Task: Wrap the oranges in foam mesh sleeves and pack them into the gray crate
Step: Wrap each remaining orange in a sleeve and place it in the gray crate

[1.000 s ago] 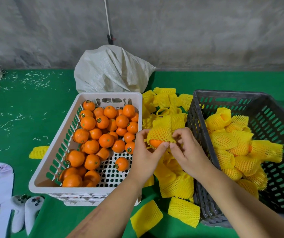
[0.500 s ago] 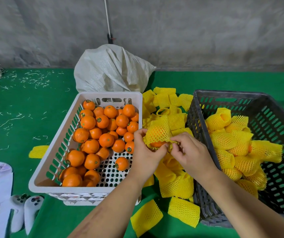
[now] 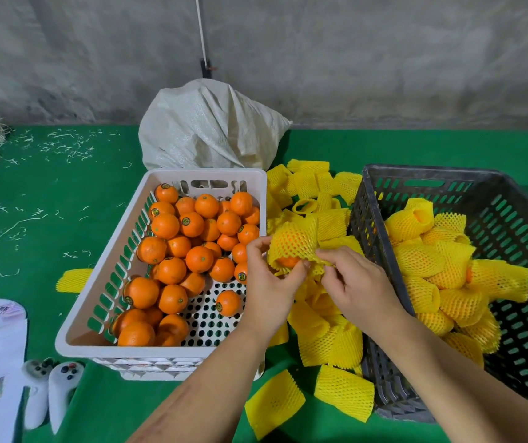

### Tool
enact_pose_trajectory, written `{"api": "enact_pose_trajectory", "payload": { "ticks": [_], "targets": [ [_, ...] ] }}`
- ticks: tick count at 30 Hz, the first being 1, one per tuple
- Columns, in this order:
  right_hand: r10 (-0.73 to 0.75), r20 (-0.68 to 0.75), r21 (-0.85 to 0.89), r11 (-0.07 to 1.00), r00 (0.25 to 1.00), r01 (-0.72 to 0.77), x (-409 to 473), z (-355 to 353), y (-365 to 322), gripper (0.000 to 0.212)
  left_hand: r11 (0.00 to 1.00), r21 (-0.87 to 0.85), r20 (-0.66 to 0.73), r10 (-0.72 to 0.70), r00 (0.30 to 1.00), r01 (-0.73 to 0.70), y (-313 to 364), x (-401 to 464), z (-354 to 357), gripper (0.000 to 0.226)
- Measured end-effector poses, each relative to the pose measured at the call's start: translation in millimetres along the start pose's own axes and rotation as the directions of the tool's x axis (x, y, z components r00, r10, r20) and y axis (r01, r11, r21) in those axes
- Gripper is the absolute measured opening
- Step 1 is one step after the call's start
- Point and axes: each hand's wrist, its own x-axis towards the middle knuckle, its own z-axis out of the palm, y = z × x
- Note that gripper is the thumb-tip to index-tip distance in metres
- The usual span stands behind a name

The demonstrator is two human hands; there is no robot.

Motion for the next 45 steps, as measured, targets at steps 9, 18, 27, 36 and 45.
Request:
{"api": "enact_pose_trajectory", "payload": {
  "ticks": [9, 18, 27, 36, 45],
  "targets": [
    [0.338, 0.354, 0.154, 0.898, 0.872, -0.411, -1.4, 2.4, 6.6, 0.070, 0.991, 0.132, 0.279, -0.021, 0.960, -0.017, -4.1, -1.7, -12.5, 0.088],
    [0.127, 0.051, 0.097, 0.987, 0.991, -0.132, 2.4, 0.3, -0.1, 0.027, 0.998, 0.060, 0.114, 0.021, 0.993, -0.028, -7.2, 1.9, -5.1, 0.068],
    [0.116, 0.180, 0.296, 0.941, 0.977, -0.166, 0.1, -1.7, 1.9, 0.018, 0.999, 0.034, 0.091, -0.008, 0.996, 0.005, -9.8, 0.6, -10.4, 0.073],
    [0.485, 0.533, 0.361, 0.610, 0.693, -0.705, 6.6, -1.4, 3.4, 0.116, 0.939, 0.275, 0.302, 0.122, 0.946, -0.208, -13.0, -4.4, -5.8, 0.097],
    [0.895, 0.088, 0.973, 0.018, 0.437, -0.232, 23.1, -28.8, 39.8, 0.100, 0.964, 0.264, -0.135, 0.056, 0.989, -0.019, -24.7, 12.4, -51.7, 0.034]
  ]
}}
